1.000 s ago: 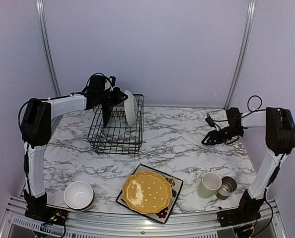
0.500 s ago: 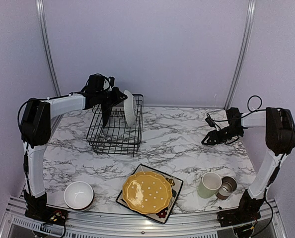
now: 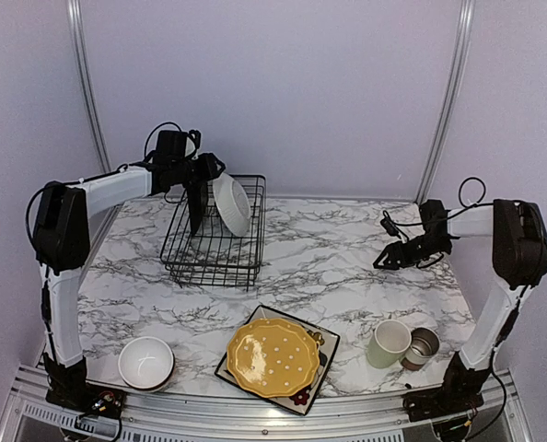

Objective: Load the mixed dishes into the dish rack
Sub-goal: Insert the plate into the dish rack, then grab the plate from the plate.

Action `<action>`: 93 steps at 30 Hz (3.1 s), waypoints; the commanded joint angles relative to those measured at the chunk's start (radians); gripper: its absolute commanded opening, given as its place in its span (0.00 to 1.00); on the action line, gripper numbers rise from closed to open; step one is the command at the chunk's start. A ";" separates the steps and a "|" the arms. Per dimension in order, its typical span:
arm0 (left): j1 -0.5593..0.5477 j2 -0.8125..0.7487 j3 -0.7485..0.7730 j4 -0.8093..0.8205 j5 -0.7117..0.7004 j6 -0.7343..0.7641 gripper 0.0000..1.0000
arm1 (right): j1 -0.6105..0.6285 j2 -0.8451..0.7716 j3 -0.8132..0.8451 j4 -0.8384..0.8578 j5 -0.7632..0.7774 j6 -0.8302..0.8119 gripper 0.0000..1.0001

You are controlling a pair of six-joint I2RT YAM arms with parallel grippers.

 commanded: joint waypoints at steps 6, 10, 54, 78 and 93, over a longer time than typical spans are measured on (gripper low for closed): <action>0.002 -0.085 0.069 -0.154 -0.165 0.136 0.62 | 0.027 0.020 0.043 -0.015 -0.003 -0.015 0.60; -0.025 -0.146 0.051 -0.156 -0.180 0.178 0.62 | 0.031 0.021 0.046 -0.017 0.000 -0.019 0.60; -1.050 -0.189 -0.187 -0.854 -0.186 0.479 0.56 | 0.213 -0.168 0.014 -0.027 0.040 -0.108 0.64; -1.118 0.040 -0.050 -0.955 -0.334 0.342 0.34 | 0.213 -0.252 -0.003 -0.026 0.017 -0.106 0.65; -1.117 0.043 0.036 -0.996 -0.414 0.396 0.08 | 0.213 -0.243 -0.001 -0.023 0.018 -0.098 0.65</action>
